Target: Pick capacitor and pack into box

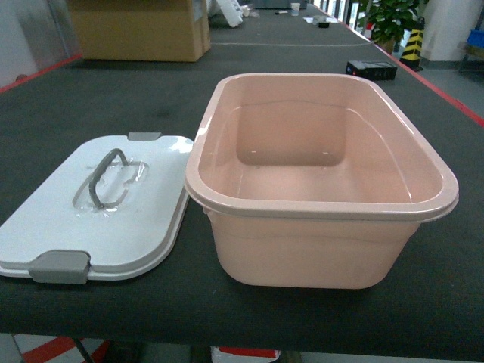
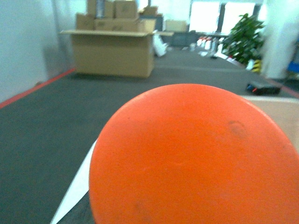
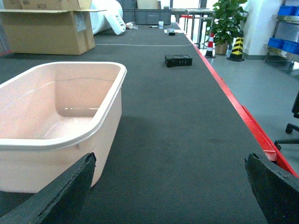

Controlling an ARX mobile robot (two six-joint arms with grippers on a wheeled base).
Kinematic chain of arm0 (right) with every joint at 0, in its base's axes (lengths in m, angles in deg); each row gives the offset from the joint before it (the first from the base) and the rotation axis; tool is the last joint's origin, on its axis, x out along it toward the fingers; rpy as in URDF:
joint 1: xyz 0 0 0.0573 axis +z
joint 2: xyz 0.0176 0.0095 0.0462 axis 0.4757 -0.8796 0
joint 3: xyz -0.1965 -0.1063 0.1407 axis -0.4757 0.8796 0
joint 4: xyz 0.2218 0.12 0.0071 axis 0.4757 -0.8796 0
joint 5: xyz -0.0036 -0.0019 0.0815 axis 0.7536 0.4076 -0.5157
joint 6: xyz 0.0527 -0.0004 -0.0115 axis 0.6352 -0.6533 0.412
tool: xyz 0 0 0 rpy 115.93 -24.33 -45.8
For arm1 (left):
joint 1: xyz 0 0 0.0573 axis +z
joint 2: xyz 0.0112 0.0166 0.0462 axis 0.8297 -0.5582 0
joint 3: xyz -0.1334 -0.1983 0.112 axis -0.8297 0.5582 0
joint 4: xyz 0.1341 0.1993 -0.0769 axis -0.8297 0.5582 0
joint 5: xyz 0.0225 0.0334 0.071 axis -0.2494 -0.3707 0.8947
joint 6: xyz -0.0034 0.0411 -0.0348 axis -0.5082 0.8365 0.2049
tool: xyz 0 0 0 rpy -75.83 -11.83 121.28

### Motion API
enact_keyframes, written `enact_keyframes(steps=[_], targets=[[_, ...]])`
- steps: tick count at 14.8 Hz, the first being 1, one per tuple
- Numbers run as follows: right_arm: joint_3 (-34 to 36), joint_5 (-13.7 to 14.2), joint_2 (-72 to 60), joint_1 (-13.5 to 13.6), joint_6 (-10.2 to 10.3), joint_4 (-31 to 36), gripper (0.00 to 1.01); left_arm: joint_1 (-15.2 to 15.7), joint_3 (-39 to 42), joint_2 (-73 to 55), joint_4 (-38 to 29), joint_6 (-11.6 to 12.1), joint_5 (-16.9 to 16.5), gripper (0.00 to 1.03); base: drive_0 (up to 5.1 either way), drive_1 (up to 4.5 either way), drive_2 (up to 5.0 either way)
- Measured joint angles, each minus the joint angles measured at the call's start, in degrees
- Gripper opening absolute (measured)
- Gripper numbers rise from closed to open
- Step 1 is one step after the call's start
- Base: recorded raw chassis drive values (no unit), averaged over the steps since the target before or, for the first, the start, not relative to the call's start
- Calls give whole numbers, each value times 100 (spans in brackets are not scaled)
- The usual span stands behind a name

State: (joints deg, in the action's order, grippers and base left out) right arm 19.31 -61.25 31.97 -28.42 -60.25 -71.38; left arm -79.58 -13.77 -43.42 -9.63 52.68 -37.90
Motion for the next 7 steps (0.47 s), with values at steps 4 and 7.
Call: enact_keyframes(steps=[4,7], targets=[[0,0,0,0,0,-4,98,-1202,-4509,-4325,931,9,-442,44,0,0,0],[0,0,0,0,0,-4,98,-1226,-4975,-4511,1049,22,-468,44,0,0,0]])
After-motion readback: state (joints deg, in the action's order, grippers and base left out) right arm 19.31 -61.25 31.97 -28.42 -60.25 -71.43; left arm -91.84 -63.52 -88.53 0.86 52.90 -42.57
